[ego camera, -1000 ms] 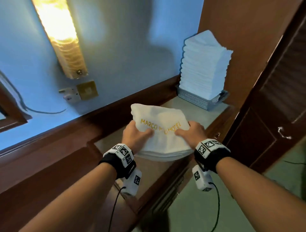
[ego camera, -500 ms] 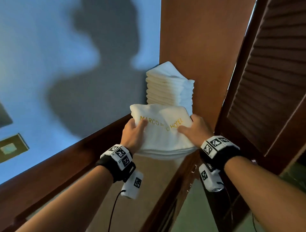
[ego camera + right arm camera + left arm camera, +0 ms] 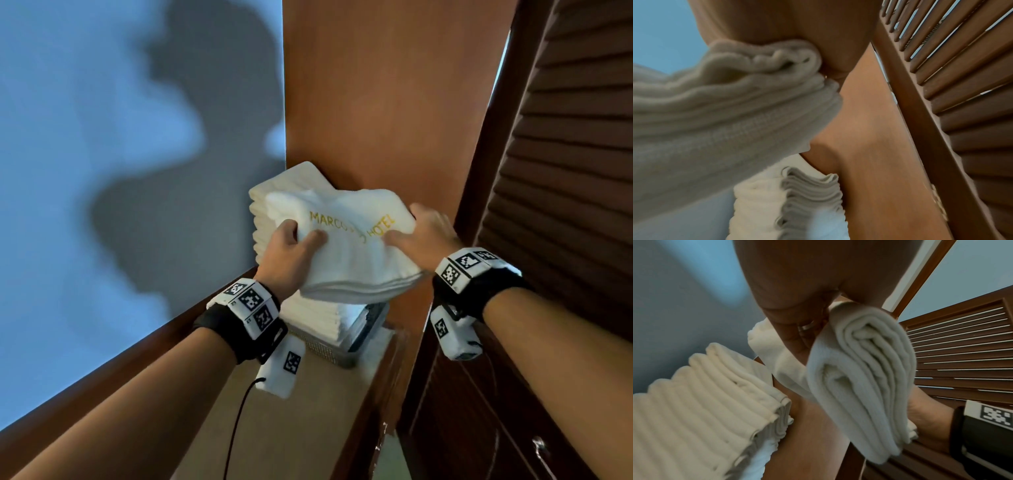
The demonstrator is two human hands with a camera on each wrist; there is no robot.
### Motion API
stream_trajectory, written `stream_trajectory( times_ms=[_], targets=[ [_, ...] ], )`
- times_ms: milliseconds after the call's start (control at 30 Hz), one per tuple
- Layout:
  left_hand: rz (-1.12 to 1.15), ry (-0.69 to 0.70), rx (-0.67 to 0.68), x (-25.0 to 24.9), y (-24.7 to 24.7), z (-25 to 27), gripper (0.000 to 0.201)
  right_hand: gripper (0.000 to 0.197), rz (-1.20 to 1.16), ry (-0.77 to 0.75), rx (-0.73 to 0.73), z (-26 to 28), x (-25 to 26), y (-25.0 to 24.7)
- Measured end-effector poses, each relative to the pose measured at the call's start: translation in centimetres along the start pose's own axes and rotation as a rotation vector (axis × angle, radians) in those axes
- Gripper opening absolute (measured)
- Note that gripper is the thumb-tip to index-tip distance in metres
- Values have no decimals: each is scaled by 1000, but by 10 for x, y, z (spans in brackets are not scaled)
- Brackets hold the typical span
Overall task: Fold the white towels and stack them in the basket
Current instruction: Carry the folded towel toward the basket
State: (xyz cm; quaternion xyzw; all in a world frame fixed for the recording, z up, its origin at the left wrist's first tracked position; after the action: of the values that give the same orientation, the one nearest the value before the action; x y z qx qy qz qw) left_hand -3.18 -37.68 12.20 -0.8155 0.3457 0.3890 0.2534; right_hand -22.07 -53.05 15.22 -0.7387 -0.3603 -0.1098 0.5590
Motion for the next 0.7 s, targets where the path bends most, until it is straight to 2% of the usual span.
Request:
stream_trajectory(
  times_ms=[100,233,367,467,567,633,700],
  targets=[
    [14,43,-13,17,20,-47,49,39,-8,-53,-27,-58,2,6],
    [-25,80,-7,42,50,-107,24,38,-45,-96,-54,-139,2,18],
    [-22,99,-29,65,78,-165,41,40,-78,-134,-70,-223,8,37],
    [-58,117,-61,78,87,-204,38,41,-136,-204,-81,-276,22,57],
    [-52,112,-160,90,82,-234,40,42,-223,-276,-34,-318,43,81],
    [9,45,-237,104,75,-245,45,40,-296,-290,46,-340,53,101],
    [132,-133,-319,128,72,-244,44,33,-324,-288,178,-355,55,129]
  ],
)
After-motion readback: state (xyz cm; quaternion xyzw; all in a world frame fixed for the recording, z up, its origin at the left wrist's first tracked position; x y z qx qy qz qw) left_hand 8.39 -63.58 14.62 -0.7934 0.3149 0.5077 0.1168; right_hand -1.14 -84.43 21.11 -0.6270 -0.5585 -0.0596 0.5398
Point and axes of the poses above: each hand's wrist, its own z-axis away from the middle knuckle, its own y-axis out of the palm, x = y × z, the point moved 6 cm from there along -z, towards the middle knuckle, and after that the axes turned 14 degrees about y, right-handed, at the moved point
